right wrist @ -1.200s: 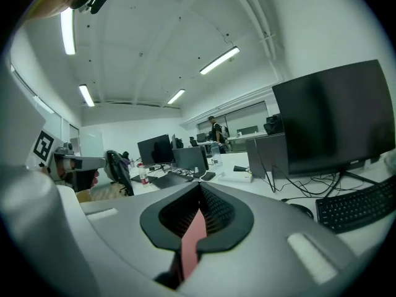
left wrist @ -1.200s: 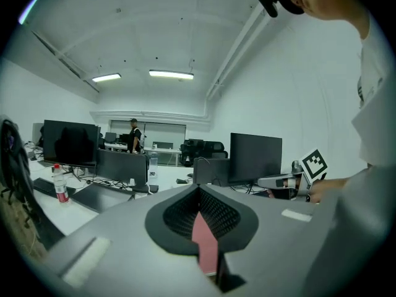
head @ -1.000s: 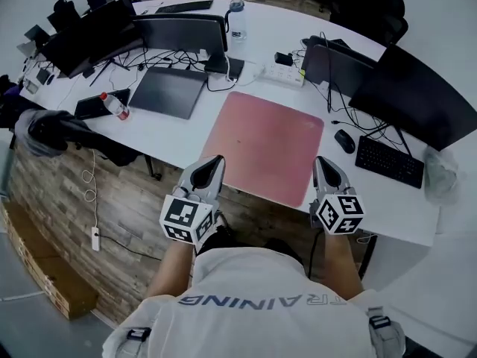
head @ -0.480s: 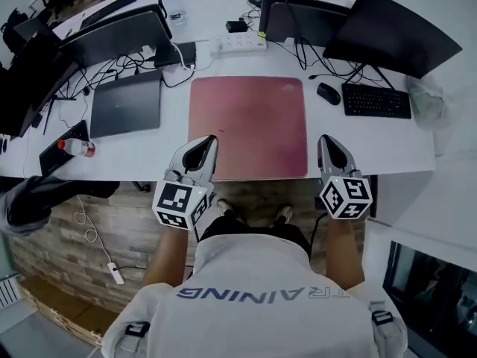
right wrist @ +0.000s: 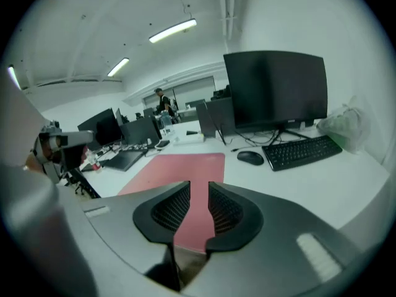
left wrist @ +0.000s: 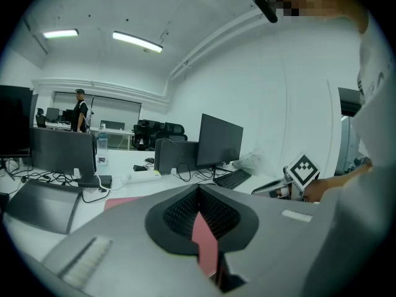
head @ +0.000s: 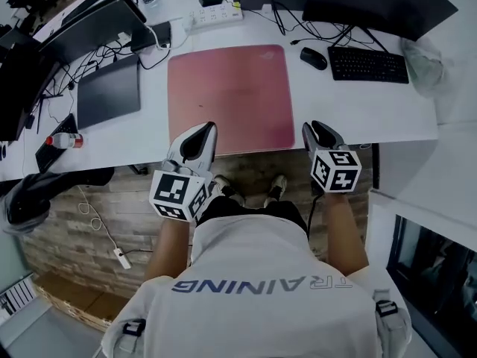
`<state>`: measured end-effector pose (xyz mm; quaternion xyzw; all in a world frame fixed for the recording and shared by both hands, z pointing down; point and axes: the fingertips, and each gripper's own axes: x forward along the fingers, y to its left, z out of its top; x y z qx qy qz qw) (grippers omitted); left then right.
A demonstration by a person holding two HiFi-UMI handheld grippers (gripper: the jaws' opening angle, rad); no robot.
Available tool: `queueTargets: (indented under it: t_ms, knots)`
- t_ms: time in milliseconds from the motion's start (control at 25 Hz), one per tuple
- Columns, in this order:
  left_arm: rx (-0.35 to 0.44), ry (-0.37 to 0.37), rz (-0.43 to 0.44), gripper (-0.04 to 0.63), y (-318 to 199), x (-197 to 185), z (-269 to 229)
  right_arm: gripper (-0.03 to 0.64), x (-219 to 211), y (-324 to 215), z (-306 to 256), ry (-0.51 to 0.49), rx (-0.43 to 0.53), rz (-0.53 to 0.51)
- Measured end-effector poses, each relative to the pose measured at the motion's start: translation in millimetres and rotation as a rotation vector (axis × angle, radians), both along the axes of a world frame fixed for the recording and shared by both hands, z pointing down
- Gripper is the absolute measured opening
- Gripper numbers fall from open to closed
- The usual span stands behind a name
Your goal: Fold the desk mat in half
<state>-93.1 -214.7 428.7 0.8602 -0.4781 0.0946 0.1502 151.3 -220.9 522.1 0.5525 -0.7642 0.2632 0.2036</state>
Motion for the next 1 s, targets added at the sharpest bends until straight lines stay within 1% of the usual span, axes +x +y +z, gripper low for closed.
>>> queueTargets:
  t_ms: [120,520,760,840,1000]
  knots:
    - [-0.009,-0.007,-0.010,0.002,9,6,3,0.111,2,9,38,0.041,-0.099,-0.010]
    - [-0.061,-0.024,-0.079,0.002,31,-12,19,0.158,-7,28,142,0.174,-0.330,-0.061]
    - [-0.094,-0.031,-0.082,0.002,35,-21,32,0.158,-8,34,175,0.224,-0.394,-0.045]
    - [-0.101,-0.031,-0.081,0.002,35,-24,35,0.157,-9,36,181,0.220,-0.406,-0.033]
    - [-0.108,-0.027,-0.076,0.002,35,-28,38,0.128,-10,35,180,0.196,-0.412,0.004]
